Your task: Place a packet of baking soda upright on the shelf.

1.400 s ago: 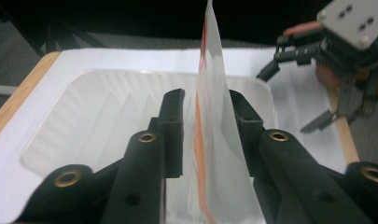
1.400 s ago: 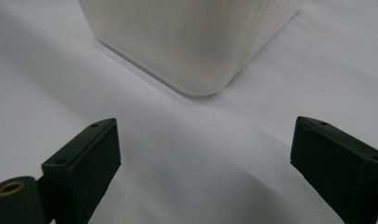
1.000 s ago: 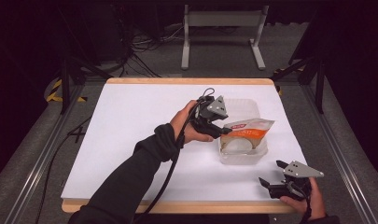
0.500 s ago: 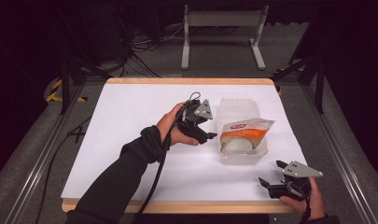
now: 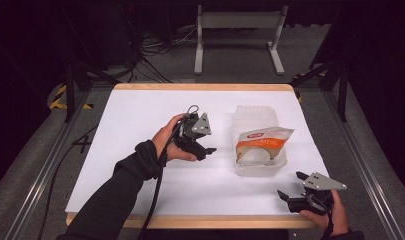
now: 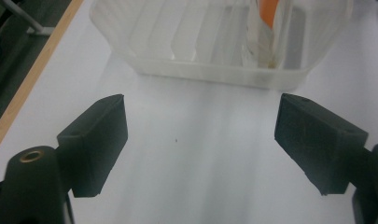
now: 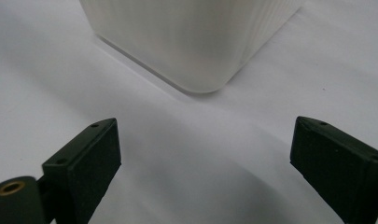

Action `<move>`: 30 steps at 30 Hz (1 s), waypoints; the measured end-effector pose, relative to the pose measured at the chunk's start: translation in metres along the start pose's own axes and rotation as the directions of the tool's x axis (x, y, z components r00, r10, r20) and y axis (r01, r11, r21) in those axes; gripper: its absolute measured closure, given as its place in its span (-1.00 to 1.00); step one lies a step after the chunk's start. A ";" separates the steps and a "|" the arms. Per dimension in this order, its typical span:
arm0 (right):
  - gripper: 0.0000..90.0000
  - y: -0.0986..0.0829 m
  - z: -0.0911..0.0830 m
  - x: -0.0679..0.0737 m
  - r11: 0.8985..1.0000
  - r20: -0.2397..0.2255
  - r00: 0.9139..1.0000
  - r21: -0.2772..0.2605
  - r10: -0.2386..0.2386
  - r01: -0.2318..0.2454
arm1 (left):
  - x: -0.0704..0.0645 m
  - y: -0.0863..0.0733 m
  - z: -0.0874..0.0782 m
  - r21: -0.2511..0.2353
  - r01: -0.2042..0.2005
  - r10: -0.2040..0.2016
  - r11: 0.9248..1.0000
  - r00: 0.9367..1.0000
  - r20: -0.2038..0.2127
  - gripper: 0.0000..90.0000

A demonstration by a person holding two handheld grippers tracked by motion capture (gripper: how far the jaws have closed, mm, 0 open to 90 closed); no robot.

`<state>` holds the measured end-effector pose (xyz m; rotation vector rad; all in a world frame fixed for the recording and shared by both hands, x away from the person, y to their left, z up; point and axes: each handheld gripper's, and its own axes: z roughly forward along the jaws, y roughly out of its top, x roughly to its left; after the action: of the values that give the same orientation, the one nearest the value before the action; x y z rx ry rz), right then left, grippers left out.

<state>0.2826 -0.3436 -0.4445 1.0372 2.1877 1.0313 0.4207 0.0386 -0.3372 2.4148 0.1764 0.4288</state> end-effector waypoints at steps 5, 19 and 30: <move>-0.79 0.001 -0.002 -0.001 1.000 0.012 1.000 -0.003 -0.005 0.005 | -0.003 -0.020 -0.008 0.020 -0.009 0.010 1.000 1.000 -0.023 -0.68; -0.79 0.005 -0.006 0.000 1.000 0.032 0.999 -0.014 -0.025 0.025 | -0.008 -0.060 -0.027 0.016 0.014 -0.013 1.000 0.998 -0.068 -0.74; -0.79 0.011 -0.004 -0.001 0.999 0.033 0.999 -0.030 -0.037 0.038 | -0.012 -0.091 -0.036 0.035 0.058 -0.054 0.998 0.994 -0.097 -0.75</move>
<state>0.2852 -0.3415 -0.4335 0.9890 2.1511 1.0208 0.3951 0.1270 -0.3728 2.4216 0.2965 0.5204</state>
